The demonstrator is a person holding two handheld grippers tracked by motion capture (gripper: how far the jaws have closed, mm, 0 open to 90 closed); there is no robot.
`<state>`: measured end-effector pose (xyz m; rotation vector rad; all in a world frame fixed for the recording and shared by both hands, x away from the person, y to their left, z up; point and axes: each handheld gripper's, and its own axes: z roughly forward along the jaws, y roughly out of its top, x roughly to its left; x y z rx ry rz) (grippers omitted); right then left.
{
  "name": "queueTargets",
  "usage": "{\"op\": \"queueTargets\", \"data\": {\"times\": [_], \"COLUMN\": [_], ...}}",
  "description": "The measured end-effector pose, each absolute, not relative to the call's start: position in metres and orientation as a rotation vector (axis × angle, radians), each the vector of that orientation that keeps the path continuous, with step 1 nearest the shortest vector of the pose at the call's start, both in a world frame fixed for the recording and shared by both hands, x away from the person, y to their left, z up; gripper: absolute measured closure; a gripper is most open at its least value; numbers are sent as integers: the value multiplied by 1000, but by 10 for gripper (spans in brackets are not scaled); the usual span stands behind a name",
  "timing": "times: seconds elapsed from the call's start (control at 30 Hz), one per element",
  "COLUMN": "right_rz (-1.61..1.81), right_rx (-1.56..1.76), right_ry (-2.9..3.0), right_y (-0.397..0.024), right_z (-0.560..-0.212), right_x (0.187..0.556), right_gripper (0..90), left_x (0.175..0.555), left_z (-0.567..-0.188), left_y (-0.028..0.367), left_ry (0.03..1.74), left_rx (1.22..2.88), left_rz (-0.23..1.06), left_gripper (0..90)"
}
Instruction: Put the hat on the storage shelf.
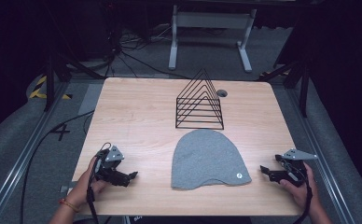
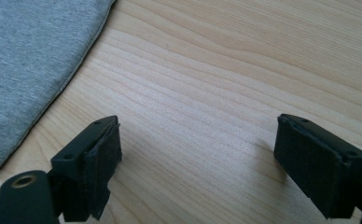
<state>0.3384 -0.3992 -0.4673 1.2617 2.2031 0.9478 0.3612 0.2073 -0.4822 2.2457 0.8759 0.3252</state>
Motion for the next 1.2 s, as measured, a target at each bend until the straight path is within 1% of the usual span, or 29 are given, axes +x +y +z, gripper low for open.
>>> {"op": "queueTargets", "data": {"times": [0.23,0.27,0.3,0.37,0.43,0.47,0.5,0.57,0.63,0.7,0.77,0.9,0.93,0.97,1.03,1.07,1.2], "right_rz": [951,948,963,967,941,921,902,898,897,921,950,1020,1022,1011,978,984,994], "right_rx": [1261,1256,1230,1211,1207,1218,1222,1189,1179,1155,1123,1047,1026,983,914,900,834], "right_ry": [2206,2206,2222,2237,2271,2291,2307,2336,2352,2366,2372,2395,2404,2430,2465,2473,2517], "right_y": [-398,-398,-398,-398,-398,-398,-397,-396,-394,-390,-382,-362,-357,-348,-332,-328,-310], "right_z": [-467,-467,-467,-466,-463,-461,-459,-459,-457,-452,-447,-435,-434,-433,-435,-436,-442], "right_x": [340,340,340,340,342,344,345,347,351,354,358,364,365,366,368,368,368], "right_gripper": [154,162,215,225,240,244,246,259,307,332,363,460,498,555,598,636,691], "left_x": [363,364,366,366,369,371,373,377,379,383,386,389,389,389,388,387,384], "left_z": [-481,-480,-478,-478,-476,-474,-473,-471,-471,-470,-468,-463,-462,-460,-459,-459,-460], "left_y": [200,198,193,190,183,180,177,170,163,155,145,122,113,103,91,84,63], "left_ry": [809,812,828,832,778,757,755,755,738,714,692,644,615,585,547,533,476], "left_rx": [2281,2288,2305,2305,2334,2345,2335,2315,2322,2312,2298,2288,2286,2296,2306,2299,2327], "left_rz": [309,305,293,289,270,260,265,260,252,213,214,200,193,190,207,206,212], "left_gripper": [2,2,2,2,5,18,67,201,192,221,234,248,248,256,269,277,280]}}
